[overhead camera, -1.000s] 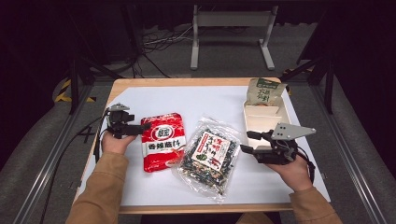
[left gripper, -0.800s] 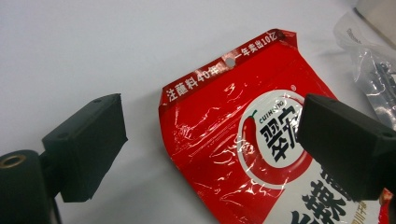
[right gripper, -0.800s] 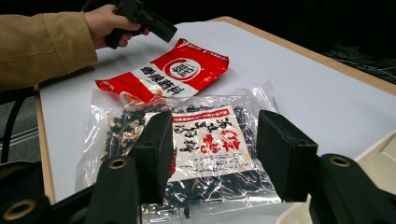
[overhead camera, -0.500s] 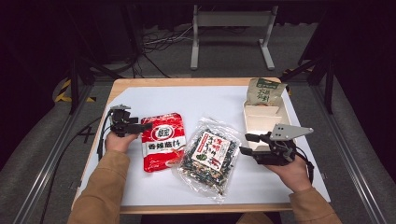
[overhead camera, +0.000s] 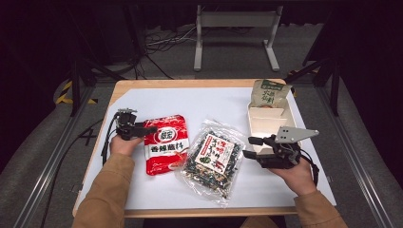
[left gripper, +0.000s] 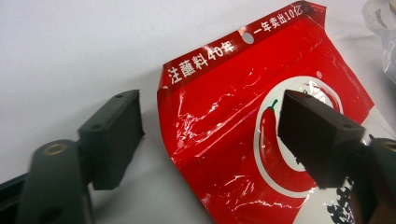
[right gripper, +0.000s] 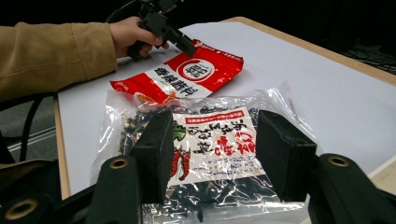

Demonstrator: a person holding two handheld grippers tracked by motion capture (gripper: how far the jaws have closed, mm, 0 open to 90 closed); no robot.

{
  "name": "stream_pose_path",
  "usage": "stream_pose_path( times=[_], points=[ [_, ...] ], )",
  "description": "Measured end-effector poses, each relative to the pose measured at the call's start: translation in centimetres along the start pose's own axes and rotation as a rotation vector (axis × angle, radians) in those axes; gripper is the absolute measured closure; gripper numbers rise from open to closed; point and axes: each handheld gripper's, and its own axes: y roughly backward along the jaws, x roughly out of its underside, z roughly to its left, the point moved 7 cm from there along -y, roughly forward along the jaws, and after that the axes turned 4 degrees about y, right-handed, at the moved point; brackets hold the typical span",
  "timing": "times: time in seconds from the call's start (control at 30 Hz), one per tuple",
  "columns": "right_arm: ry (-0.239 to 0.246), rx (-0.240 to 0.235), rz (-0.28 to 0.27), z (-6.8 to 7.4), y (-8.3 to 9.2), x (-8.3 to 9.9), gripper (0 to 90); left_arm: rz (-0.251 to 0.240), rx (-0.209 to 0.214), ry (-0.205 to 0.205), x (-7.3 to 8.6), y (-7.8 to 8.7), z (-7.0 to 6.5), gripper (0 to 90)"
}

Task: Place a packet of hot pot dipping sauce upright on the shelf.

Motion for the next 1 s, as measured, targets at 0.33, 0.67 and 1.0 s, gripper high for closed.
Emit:
stream_pose_path(
  times=[0.33, 0.67, 1.0],
  points=[
    [-0.013, -0.013, -0.013, 0.0, 0.1, -0.1, 46.7, -0.015, 0.022, -0.020, -0.2, 0.7, -1.0, 37.4],
    [-0.009, -0.023, -0.010, 0.2, -0.1, 0.0, 46.5, -0.010, 0.057, -0.096, -0.2, 2.0, -3.3, 49.2],
    [-0.003, -0.040, -0.008, 0.5, -0.4, 0.0, 46.5, 0.048, 0.018, -0.108, 0.5, 1.0, -3.0, 51.0]
  ],
)
